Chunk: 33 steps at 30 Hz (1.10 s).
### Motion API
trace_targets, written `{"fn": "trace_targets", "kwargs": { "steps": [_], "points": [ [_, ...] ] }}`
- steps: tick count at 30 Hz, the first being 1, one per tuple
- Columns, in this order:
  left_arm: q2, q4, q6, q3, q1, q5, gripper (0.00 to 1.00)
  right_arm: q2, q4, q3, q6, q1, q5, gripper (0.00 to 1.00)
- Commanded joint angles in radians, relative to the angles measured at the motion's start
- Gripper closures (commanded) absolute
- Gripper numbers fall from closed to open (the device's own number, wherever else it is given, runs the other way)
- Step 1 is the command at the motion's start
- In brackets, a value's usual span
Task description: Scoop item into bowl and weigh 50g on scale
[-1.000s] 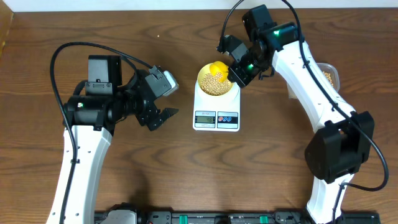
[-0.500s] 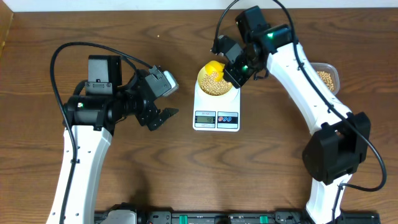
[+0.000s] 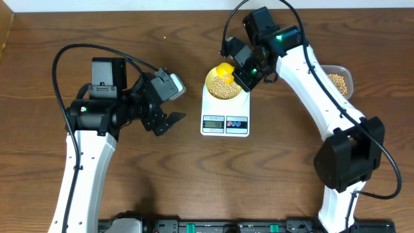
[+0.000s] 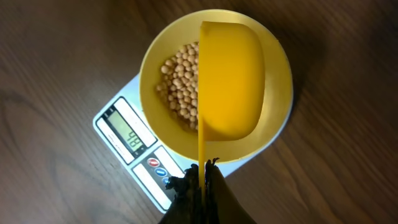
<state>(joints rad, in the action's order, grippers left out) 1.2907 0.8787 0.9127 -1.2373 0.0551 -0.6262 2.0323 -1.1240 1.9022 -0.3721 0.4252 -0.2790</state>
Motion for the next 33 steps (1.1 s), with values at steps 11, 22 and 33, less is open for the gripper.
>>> {"fn": "trace_targets", "kwargs": {
  "steps": [11, 22, 33],
  "points": [
    [0.008, 0.002, -0.010, 0.007, -0.004, -0.013, 0.08, -0.032, -0.011, 0.008, 0.035, -0.048, -0.131, 0.99],
    [0.008, 0.002, -0.010, 0.007, -0.004, -0.013, 0.08, -0.032, -0.020, 0.008, 0.035, -0.083, -0.190, 0.99],
    [0.008, 0.002, -0.010, 0.007, -0.004, -0.013, 0.08, -0.032, -0.008, 0.008, 0.060, -0.140, -0.376, 0.99]
  ]
}}
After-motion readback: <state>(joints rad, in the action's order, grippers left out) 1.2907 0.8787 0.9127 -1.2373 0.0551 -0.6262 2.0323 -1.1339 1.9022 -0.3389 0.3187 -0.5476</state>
